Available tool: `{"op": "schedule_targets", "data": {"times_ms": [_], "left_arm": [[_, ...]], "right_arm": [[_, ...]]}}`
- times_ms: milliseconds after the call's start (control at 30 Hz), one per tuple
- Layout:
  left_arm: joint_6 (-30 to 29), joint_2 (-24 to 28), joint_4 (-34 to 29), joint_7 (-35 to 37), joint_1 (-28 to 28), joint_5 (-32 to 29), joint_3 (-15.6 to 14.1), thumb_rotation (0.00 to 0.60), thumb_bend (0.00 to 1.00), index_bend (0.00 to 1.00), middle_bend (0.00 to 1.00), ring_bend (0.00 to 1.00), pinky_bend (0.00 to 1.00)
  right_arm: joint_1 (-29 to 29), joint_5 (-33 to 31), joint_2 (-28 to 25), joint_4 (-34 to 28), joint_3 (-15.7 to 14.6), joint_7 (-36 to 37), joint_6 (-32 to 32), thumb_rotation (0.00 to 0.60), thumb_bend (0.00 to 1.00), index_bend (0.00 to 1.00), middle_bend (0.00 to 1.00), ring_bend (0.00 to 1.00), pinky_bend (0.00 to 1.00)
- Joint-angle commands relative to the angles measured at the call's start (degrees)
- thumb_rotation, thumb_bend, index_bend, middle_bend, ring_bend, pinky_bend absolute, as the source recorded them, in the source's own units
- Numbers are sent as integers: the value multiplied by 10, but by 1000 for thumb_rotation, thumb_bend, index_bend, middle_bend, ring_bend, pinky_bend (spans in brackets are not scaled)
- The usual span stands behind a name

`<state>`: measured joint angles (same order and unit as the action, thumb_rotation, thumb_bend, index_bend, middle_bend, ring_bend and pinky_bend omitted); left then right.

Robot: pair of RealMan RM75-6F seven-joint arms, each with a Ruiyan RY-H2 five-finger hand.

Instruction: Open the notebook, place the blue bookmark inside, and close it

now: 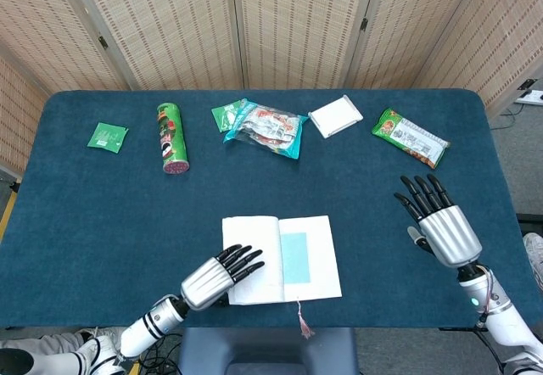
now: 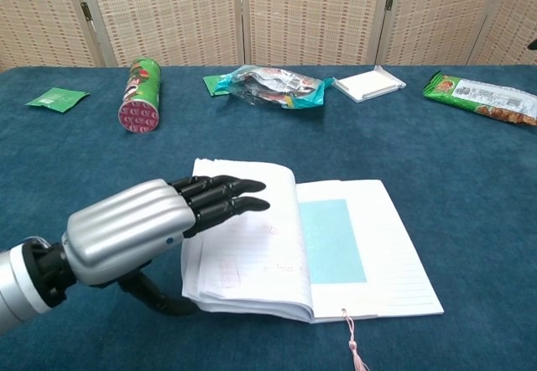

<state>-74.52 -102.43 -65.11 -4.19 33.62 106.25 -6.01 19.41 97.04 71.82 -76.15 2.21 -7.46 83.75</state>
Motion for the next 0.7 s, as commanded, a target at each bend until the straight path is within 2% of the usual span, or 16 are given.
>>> {"op": "schedule_targets", "data": {"times_ms": [33, 367, 700], "left_arm": [[-10, -5, 3, 6, 1, -3, 9, 600, 144, 0, 0, 0, 167], [-28, -18, -38, 19, 24, -24, 65, 600, 144, 0, 0, 0, 167], [15, -50, -88, 0, 66, -58, 115, 600, 144, 0, 0, 0, 167]], "right_arm": [[-1, 0, 0, 1, 1, 1, 2, 600, 255, 182, 0, 0, 0], [-1, -2, -3, -1, 10, 6, 12, 600, 254, 178, 0, 0, 0], [-4, -1, -16, -12, 19, 10, 28, 600, 254, 171, 0, 0, 0]]}}
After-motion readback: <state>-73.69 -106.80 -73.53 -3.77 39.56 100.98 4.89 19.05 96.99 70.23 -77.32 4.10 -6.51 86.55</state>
